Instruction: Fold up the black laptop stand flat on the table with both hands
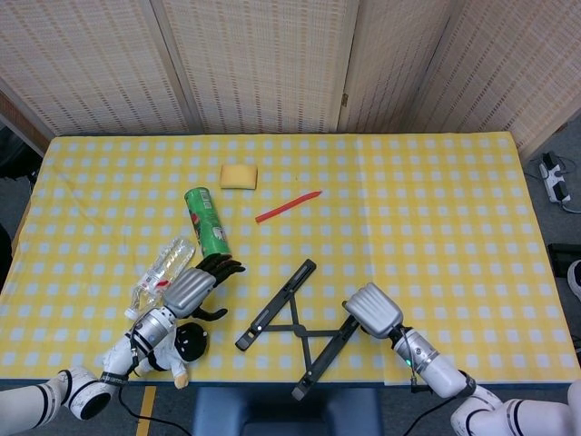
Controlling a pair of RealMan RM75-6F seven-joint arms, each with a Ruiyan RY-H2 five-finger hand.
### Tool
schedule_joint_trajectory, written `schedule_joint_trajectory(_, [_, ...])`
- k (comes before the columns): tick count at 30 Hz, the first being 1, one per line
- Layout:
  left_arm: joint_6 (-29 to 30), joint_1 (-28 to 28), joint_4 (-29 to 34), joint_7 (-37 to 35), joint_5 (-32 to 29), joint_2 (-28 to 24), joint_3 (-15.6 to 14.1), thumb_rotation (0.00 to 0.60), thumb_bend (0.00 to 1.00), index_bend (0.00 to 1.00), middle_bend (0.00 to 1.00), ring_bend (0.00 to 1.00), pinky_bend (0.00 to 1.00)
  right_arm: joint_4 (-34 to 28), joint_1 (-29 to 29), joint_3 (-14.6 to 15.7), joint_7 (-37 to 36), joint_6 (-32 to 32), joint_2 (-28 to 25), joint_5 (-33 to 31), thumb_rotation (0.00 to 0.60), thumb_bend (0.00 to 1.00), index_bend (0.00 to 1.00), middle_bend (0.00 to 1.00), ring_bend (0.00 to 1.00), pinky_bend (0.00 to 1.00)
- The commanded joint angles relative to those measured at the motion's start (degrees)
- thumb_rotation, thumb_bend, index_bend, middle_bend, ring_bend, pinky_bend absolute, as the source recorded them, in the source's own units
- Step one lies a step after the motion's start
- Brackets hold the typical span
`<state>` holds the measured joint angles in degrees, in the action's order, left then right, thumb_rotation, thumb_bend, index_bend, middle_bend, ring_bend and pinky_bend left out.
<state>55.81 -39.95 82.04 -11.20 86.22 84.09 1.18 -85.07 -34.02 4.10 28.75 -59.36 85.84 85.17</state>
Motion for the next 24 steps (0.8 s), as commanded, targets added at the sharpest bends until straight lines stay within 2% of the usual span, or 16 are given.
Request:
schedule_joint_trajectory(1, [0.09, 0.11, -0.04, 0.03, 0.07, -0.02, -0.08, 0.6, 0.32, 0.16, 0.15, 0.01, 0.0, 1.35, -0.22, -0.52, 0.54, 0.53, 1.1, 0.13, 0.6, 0.11, 0.71, 0.9, 0.95, 0.97])
schedule_joint_trajectory(13, [0.62, 0.72, -0.4, -0.51, 0.13, -0.45, -0.22, 0.6, 0.32, 0.16, 0.15, 0.01, 0.0, 6.52, -2.63, -4.23, 2.21, 3.0, 5.74, -0.95, 0.6, 0.11, 0.71, 0.9, 0.95, 0.97])
schedule_joint_trajectory(24, [0.98, 0.83, -0.79, -0.59, 0.86, -0.91, -0.36, 0.6, 0.32, 0.16, 0.15, 0.01, 0.0, 13.05, -7.62, -10.17, 4.63, 6.27, 12.77, -4.5, 0.6, 0.11, 0.71, 0.9, 0.95, 0.97])
